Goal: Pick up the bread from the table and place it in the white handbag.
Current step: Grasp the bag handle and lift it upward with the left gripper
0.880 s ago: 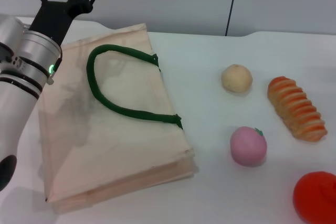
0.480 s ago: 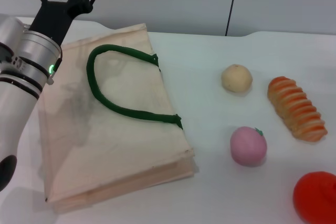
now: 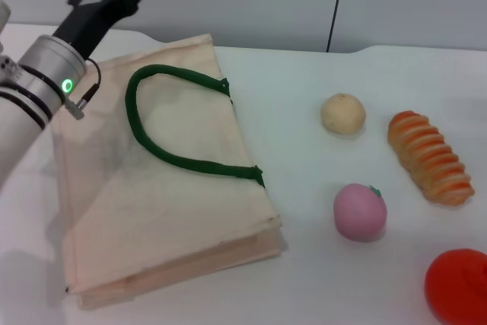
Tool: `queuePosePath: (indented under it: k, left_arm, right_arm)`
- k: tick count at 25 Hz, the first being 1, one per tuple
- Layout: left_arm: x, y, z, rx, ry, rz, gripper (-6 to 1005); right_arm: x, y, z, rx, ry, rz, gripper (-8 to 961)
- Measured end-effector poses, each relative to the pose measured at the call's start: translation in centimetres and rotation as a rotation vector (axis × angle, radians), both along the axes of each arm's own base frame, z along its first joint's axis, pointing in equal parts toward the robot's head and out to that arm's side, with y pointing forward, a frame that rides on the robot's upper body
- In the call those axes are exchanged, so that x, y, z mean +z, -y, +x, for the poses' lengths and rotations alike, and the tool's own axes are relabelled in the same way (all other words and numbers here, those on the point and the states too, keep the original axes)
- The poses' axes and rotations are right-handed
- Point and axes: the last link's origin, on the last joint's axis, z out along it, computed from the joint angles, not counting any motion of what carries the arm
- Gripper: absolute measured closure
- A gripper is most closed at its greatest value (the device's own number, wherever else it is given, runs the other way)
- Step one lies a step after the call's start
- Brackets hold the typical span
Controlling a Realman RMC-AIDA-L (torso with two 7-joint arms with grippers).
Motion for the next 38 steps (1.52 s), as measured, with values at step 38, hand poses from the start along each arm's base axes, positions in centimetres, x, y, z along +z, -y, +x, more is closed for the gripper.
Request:
queuePosePath:
  k: [38]
  left_arm:
    - [3.4, -1.0, -2.4, 0.375, -0.174, -0.787, 238]
  right_arm:
    - [0.2, -0.4, -0.2, 0.005, 0.0, 0.007, 70]
